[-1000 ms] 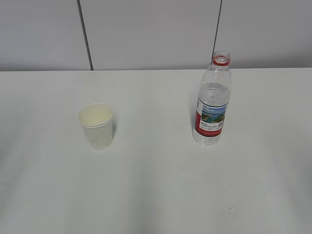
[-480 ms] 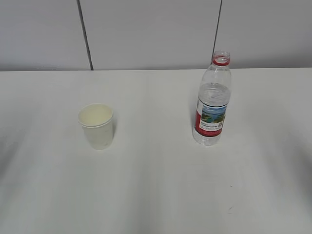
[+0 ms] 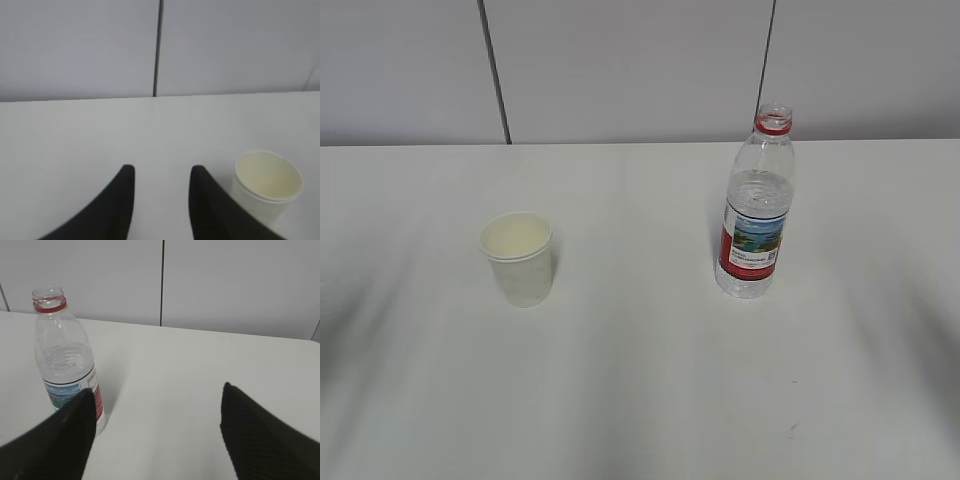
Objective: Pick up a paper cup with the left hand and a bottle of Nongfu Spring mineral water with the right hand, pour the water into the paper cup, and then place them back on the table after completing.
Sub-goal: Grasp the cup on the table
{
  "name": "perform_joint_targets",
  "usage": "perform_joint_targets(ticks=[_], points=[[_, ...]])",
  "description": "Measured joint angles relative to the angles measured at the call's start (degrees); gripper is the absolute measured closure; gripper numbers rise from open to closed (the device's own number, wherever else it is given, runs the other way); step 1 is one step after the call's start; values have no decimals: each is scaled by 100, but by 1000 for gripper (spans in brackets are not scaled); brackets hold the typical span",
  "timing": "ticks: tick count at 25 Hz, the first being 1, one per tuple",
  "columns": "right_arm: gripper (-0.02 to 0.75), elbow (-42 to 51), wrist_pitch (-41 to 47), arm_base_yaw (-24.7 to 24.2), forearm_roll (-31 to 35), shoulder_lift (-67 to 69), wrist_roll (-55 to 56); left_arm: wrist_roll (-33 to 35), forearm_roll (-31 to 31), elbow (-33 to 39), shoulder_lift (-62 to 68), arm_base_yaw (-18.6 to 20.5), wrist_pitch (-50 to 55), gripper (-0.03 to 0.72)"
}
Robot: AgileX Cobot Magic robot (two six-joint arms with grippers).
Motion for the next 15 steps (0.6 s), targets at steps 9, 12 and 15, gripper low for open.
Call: perform_joint_targets(ticks=[9, 12, 15], points=[[166, 23, -811, 0, 9, 806, 328, -80, 804, -11, 2504, 0, -2477, 450], [166, 23, -1202, 0, 9, 1085, 328, -80, 1102, -23, 3237, 0, -3088, 450], [166, 23, -1668, 0, -3, 1346, 384, -80, 1268, -29, 3702, 0, -3226, 450]])
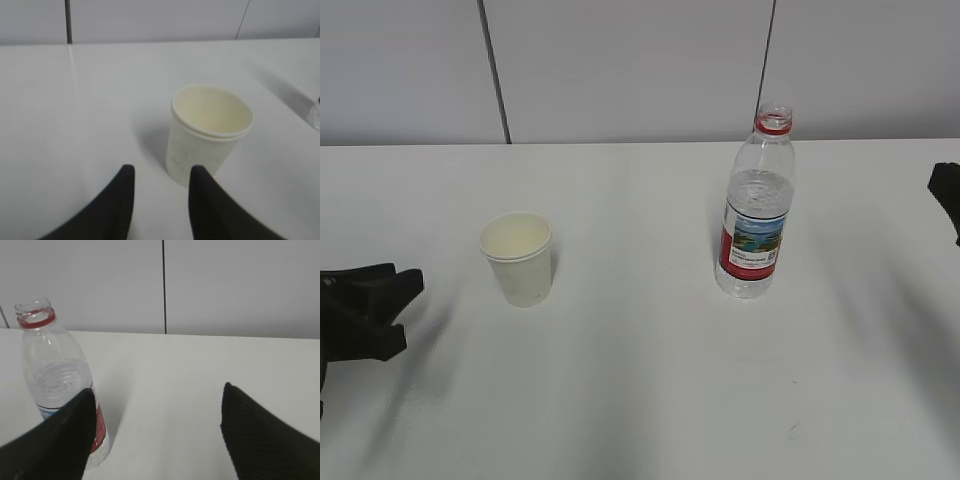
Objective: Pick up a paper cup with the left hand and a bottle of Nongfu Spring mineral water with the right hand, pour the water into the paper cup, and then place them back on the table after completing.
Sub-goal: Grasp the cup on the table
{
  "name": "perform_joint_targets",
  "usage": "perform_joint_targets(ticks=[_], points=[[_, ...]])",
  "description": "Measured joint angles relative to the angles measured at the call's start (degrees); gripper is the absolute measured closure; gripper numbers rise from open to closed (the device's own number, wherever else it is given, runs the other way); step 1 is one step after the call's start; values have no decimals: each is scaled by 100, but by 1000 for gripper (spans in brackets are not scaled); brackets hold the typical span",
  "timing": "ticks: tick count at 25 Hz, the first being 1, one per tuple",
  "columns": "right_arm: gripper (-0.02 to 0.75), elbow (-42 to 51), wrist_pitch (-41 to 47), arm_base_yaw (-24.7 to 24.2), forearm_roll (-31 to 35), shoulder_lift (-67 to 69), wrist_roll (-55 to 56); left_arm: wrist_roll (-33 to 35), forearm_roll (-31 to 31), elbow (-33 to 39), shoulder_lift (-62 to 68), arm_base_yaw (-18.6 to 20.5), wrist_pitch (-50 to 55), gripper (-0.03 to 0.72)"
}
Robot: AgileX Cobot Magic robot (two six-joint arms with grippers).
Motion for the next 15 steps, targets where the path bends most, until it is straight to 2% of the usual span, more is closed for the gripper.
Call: perform_joint_targets(ticks=[4, 10, 13, 15], points=[[166, 0, -462, 0, -99, 333, 203, 96, 10, -12, 384, 0, -17, 447], [166, 0, -1131, 0, -294, 893, 597, 749, 10, -49, 420, 0, -66, 409], [166, 0, -1451, 0, -299, 1169, 708, 812, 71, -106, 420, 0, -72, 365], [166, 0, -1656, 0, -307, 1317, 761, 832, 202, -143, 440, 0, -79, 308]])
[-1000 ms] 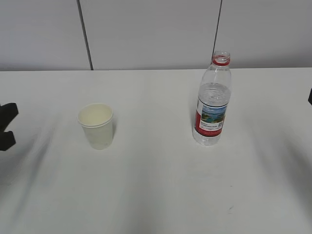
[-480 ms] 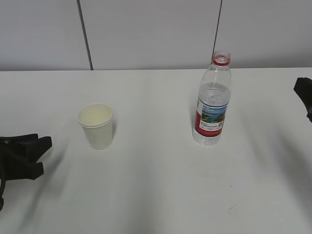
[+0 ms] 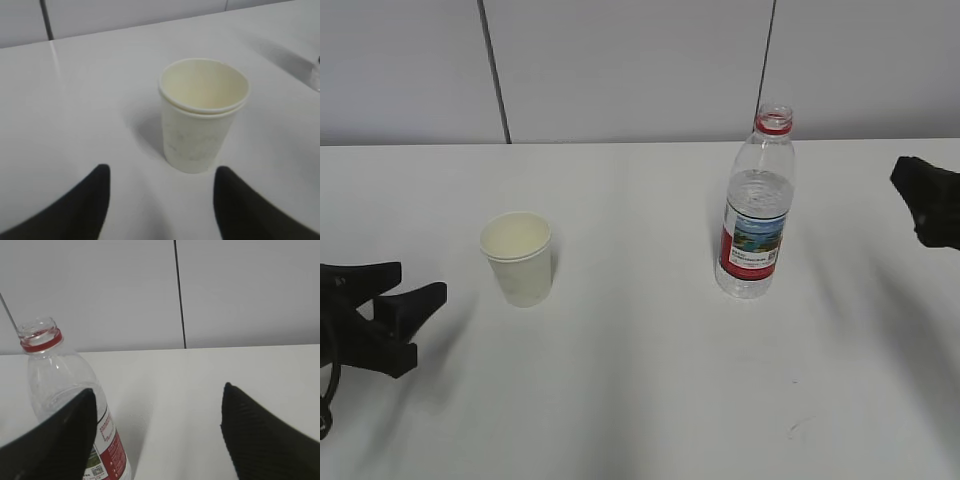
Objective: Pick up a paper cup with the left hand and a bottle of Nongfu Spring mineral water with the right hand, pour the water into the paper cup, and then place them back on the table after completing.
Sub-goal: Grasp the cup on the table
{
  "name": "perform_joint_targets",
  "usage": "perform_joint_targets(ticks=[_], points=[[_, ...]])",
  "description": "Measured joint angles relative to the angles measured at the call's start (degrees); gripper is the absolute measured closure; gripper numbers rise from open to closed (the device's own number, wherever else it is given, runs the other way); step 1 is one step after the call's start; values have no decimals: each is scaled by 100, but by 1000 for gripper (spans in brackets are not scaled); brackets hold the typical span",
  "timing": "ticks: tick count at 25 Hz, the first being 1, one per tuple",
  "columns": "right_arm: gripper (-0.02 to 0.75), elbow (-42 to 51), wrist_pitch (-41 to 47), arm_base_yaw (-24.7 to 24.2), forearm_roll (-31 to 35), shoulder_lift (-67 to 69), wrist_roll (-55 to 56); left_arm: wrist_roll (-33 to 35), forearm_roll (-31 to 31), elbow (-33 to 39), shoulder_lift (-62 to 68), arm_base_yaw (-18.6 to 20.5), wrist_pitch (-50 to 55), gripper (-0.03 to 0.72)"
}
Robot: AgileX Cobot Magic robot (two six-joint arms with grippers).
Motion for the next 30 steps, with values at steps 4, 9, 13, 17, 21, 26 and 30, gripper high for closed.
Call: perform_joint_targets(ticks=[4, 9, 13, 17, 21, 26, 30], points=[[166, 0, -206, 0, -18, 163, 78, 11, 175, -153, 288, -86, -2, 150], [166, 0, -264, 0, -80, 199, 90, 43, -174, -552, 834, -643, -2, 72], [166, 0, -358, 0, -137, 199, 98, 91, -627, -979, 1251, -1053, -2, 70], [166, 0, -446, 0, -169, 199, 98, 96, -800, -1466, 1686, -1303, -2, 69], [166, 0, -489, 0, -183, 199, 98, 96, -975, -1890, 2049, -1462, 5, 73], [166, 0, -500, 0, -205, 199, 98, 96, -1192, -2189, 2109, -1526, -1, 78], [166, 0, -500, 0, -247, 205, 98, 96, -1229, -2319, 2178, -1526, -1, 85]])
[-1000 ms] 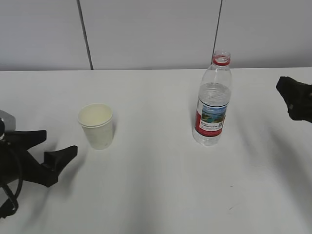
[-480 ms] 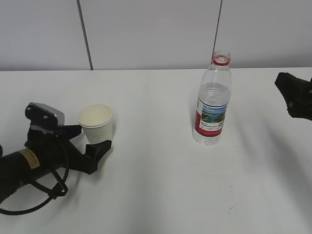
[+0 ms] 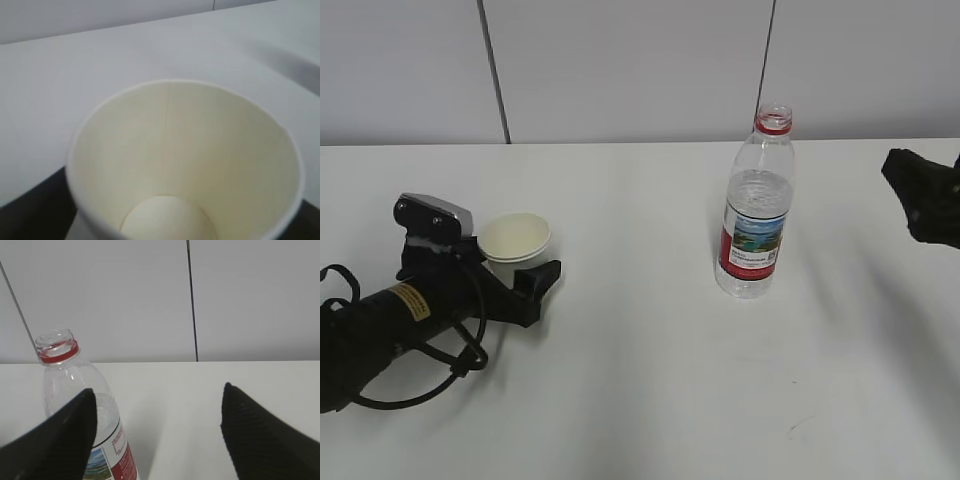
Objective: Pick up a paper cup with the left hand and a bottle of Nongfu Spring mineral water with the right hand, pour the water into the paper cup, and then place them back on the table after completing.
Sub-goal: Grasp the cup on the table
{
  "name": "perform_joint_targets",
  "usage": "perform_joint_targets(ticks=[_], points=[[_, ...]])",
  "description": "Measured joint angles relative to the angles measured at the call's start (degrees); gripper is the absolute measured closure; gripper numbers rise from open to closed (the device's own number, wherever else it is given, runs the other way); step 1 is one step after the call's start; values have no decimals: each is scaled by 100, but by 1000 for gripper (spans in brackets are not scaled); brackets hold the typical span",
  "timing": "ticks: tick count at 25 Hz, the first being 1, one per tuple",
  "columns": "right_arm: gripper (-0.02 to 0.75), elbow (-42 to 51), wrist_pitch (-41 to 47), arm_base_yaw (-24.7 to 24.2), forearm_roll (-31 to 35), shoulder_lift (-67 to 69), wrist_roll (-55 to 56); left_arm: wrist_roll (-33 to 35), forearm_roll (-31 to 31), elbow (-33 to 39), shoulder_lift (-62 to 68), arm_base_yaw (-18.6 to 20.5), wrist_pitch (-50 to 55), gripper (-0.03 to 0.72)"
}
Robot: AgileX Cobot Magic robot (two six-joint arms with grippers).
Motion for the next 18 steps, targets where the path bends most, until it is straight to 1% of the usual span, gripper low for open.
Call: perform_joint_targets(ticks=[5, 12, 18], points=[[166, 0, -178, 0, -74, 276, 0, 0, -6, -32, 133, -6, 0, 110], [166, 0, -1055, 0, -452, 1061, 57, 0, -6, -32, 149, -10, 2, 200], [166, -21, -1844, 0, -637, 1898, 79, 0, 17, -32, 149, -10, 2, 209]])
